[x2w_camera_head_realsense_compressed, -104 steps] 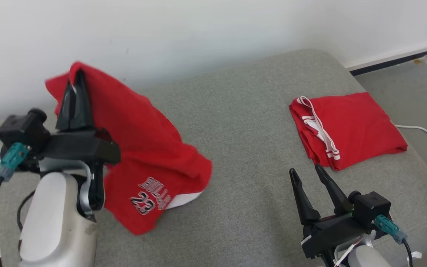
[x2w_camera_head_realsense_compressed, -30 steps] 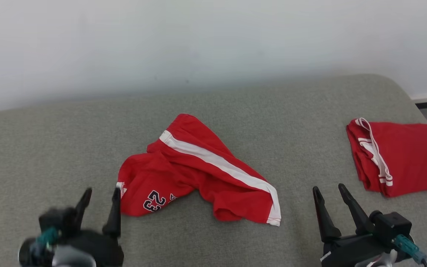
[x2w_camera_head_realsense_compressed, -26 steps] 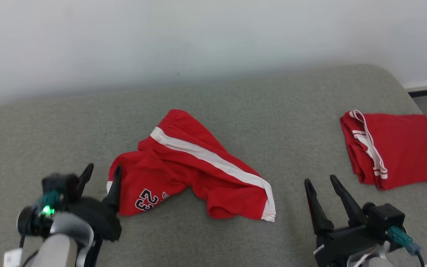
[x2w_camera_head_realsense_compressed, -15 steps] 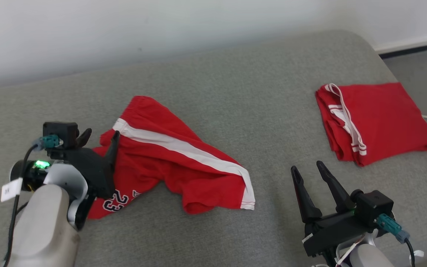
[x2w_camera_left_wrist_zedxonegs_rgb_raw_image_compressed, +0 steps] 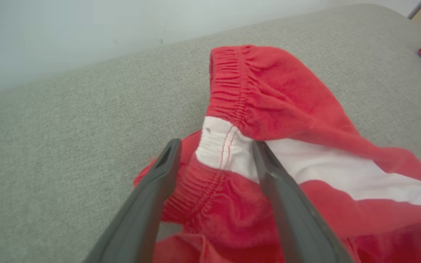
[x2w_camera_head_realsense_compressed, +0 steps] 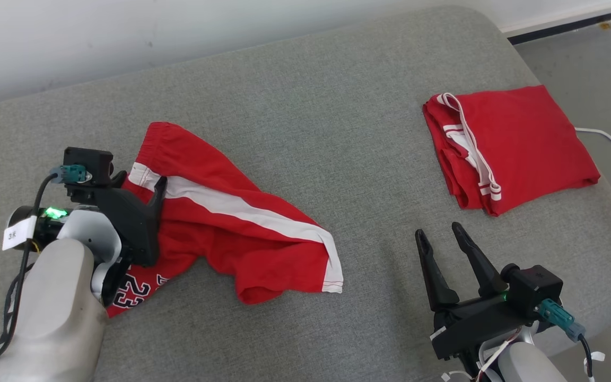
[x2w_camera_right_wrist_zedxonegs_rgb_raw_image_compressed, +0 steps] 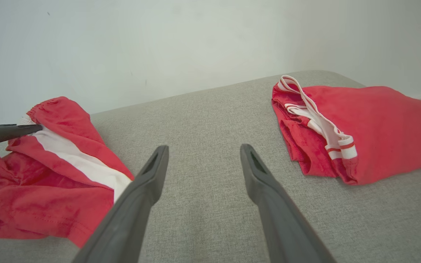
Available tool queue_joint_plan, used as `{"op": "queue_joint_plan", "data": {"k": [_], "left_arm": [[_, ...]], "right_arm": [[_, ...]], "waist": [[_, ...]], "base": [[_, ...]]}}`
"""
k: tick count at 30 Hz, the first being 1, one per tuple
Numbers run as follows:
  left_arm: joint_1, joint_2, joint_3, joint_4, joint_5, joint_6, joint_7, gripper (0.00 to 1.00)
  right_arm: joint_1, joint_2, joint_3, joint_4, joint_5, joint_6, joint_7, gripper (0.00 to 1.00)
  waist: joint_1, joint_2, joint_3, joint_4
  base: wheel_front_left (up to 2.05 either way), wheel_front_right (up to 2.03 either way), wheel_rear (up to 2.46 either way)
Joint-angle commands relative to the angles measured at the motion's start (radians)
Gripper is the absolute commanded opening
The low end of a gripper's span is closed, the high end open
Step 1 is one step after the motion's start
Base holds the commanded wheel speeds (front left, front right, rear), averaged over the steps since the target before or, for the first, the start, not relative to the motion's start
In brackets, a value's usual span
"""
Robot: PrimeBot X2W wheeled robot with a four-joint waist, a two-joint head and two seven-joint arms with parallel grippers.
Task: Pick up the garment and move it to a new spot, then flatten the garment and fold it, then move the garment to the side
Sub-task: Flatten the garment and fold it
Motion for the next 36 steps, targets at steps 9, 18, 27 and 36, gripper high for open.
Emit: {"op": "queue_joint_plan", "data": {"k": [9,18,27,36], "left_arm": [[0.003,-0.007,-0.068,-0.017,-0.074,-0.001,-0.014,0.00],[-0.088,-0.073,-0.142,-0.156,-0.148,-0.001,-0.156,0.00],[-0.190,-0.165,-0.147,-0.253,-0.245,-0.001,-0.285,0.00],[-0.137,-0.171,-0.229,-0.296,-0.304,0.004,-0.273,0.00]], "right_arm": [[-0.015,0.009,0.004,-0.003,-0.008,-0.002,-0.003,1.00],[0.008,-0.006,-0.008,0.006,-0.013,-0.002,-0.002,1.00],[0.020,-0.005,0.007,0.019,-0.006,-0.002,-0.002,1.00],[0.047,-0.011,0.000,0.018,0.004,-0.002,-0.002,1.00]], "waist": [[-0.0002,-0.0001,-0.014,0.009],[-0.0002,-0.0001,-0.045,0.033],[-0.0002,-0.0001,-0.093,0.045],[-0.0002,-0.0001,-0.127,0.099]], "base": [[0.00,0.00,0.00],[0.00,0.00,0.00],[0.00,0.00,0.00],[0.00,0.00,0.00]]}}
